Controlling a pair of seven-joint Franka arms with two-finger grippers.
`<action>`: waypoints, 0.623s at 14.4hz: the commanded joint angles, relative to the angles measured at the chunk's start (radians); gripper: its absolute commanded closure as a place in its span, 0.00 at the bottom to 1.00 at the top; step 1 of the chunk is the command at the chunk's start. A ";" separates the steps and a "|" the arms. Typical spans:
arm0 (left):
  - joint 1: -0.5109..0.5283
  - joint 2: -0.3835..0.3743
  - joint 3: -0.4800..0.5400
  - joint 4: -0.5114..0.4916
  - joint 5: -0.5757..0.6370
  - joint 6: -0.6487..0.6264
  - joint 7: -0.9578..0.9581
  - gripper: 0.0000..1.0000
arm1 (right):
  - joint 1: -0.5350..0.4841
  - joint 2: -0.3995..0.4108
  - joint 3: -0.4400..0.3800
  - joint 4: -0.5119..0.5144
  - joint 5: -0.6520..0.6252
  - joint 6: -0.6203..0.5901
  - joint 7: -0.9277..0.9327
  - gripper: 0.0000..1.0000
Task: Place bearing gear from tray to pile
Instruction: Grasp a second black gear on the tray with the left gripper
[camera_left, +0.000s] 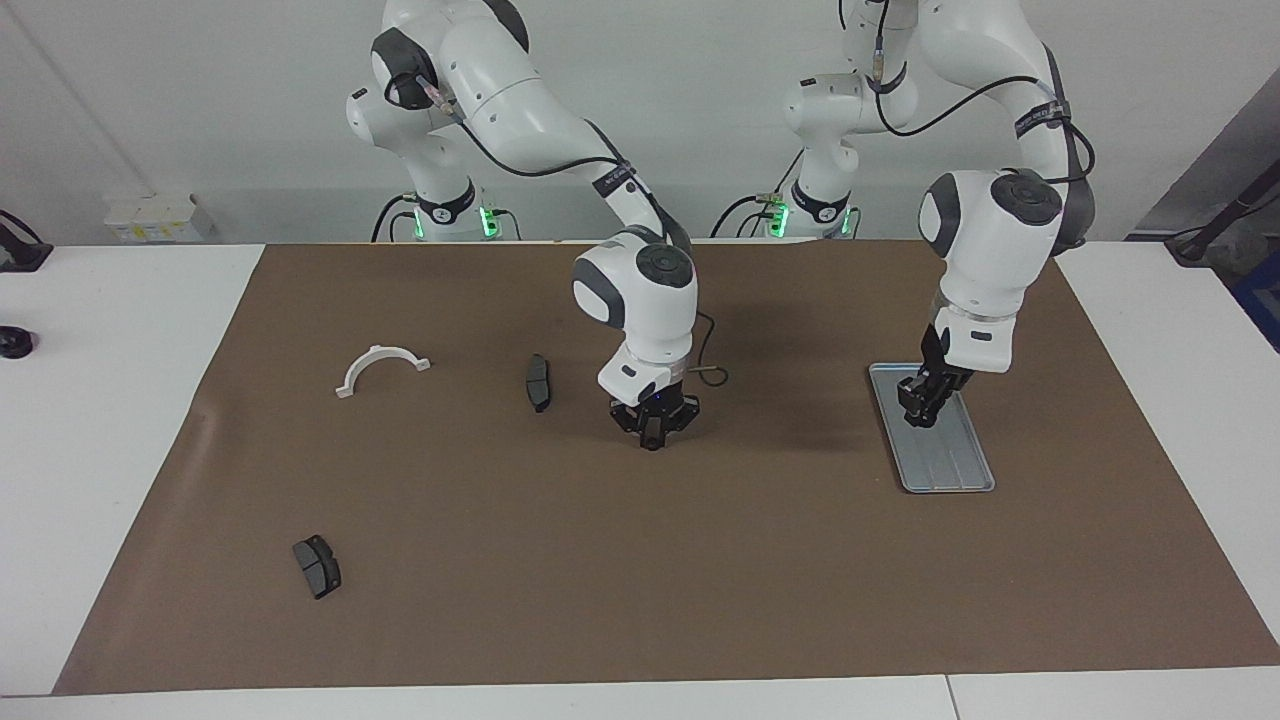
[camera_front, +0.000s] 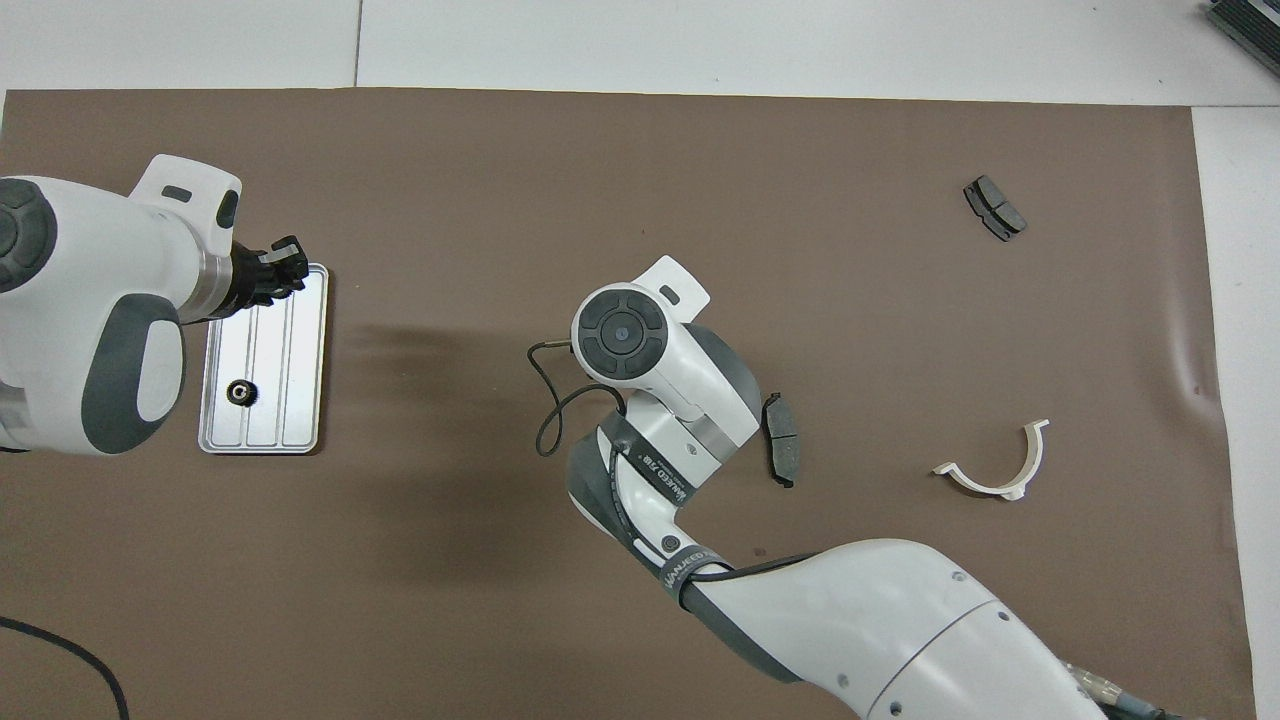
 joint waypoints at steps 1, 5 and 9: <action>-0.014 0.010 0.010 0.022 0.019 -0.018 0.007 1.00 | -0.012 -0.011 0.008 -0.022 0.020 0.028 -0.034 0.78; -0.019 0.010 0.010 0.022 0.019 -0.013 0.007 1.00 | -0.012 -0.011 0.008 -0.025 0.020 0.026 -0.054 0.87; -0.025 0.015 0.009 0.035 0.022 -0.004 0.017 1.00 | -0.013 -0.012 0.002 -0.001 0.012 0.002 -0.054 0.91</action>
